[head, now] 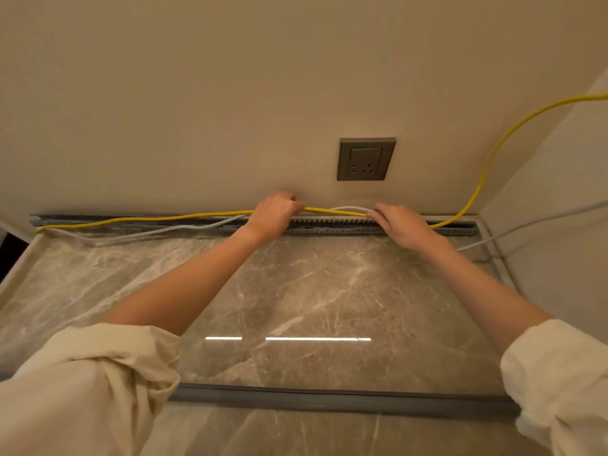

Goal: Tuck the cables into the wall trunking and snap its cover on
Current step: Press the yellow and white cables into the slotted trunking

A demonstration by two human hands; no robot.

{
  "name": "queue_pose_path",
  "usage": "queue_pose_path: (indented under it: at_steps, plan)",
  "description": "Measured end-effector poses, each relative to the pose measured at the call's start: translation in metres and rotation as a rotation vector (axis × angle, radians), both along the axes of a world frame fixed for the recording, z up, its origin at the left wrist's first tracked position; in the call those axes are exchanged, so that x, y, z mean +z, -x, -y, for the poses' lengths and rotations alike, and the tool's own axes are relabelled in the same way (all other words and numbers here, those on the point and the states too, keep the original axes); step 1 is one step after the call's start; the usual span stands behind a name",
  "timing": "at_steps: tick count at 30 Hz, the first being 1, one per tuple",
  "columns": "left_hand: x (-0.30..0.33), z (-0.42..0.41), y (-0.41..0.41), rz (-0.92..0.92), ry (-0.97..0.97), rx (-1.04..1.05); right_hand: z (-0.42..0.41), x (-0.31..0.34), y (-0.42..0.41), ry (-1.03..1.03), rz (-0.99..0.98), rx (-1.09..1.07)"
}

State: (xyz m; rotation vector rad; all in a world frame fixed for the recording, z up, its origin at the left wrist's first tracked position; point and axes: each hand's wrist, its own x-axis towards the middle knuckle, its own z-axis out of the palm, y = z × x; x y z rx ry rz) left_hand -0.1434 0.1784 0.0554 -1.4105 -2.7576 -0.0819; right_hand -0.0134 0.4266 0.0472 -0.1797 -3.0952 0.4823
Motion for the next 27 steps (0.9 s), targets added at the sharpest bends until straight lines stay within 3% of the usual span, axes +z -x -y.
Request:
queue_pose_path:
  at_steps: [4,9,17,27]
  plan:
    - [-0.008,-0.008,-0.005,-0.025,0.086,0.009,-0.023,-0.009,-0.02,-0.006,-0.009,0.005]
    - [-0.02,-0.011,-0.009,-0.053,0.038,0.021,-0.037,-0.015,-0.031,-0.022,-0.056,0.058]
    - [-0.03,-0.012,-0.011,-0.014,0.006,0.049,-0.04,-0.018,-0.018,0.066,-0.034,-0.135]
    - [-0.047,-0.012,-0.014,-0.046,-0.026,-0.036,-0.038,-0.014,-0.012,0.123,0.14,-0.335]
